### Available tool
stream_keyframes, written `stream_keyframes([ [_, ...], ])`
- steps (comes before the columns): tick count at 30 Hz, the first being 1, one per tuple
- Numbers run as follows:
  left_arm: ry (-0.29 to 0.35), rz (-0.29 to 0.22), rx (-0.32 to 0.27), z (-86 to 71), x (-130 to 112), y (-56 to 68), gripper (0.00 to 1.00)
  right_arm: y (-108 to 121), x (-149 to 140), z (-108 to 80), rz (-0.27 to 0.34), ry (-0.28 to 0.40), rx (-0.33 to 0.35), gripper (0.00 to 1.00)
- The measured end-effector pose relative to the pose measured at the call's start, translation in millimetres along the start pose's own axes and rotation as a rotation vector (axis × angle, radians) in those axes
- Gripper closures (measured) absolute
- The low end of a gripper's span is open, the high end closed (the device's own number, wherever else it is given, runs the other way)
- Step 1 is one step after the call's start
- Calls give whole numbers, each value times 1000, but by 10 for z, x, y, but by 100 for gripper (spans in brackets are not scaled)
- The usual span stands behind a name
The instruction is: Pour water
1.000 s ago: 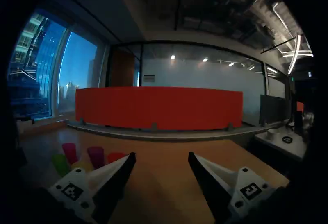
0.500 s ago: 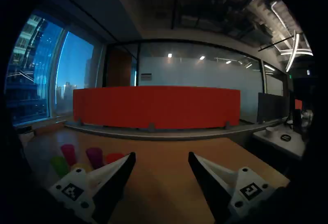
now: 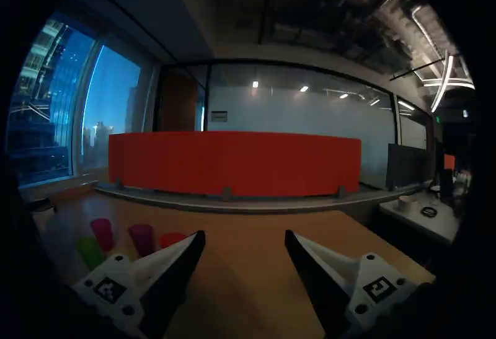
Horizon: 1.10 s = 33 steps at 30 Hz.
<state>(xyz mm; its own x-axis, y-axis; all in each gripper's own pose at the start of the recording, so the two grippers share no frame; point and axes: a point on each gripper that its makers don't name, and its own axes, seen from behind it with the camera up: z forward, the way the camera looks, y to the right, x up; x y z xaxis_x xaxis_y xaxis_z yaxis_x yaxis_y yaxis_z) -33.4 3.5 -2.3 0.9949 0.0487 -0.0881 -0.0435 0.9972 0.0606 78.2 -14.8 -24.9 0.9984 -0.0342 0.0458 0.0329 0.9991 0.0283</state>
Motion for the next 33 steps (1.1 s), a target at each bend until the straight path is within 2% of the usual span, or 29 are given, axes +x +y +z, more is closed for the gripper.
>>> stream_keyframes([
  [8,-7,-19,0,27,-73,-25,0,-86,1,26,-11,-3,17,0],
  [20,-35,-18,6,71,-153,-48,1,-126,14,34,-16,-4,22,0],
  [33,-38,-17,5,85,-157,-45,0,-127,7,22,-15,-5,22,0],
])
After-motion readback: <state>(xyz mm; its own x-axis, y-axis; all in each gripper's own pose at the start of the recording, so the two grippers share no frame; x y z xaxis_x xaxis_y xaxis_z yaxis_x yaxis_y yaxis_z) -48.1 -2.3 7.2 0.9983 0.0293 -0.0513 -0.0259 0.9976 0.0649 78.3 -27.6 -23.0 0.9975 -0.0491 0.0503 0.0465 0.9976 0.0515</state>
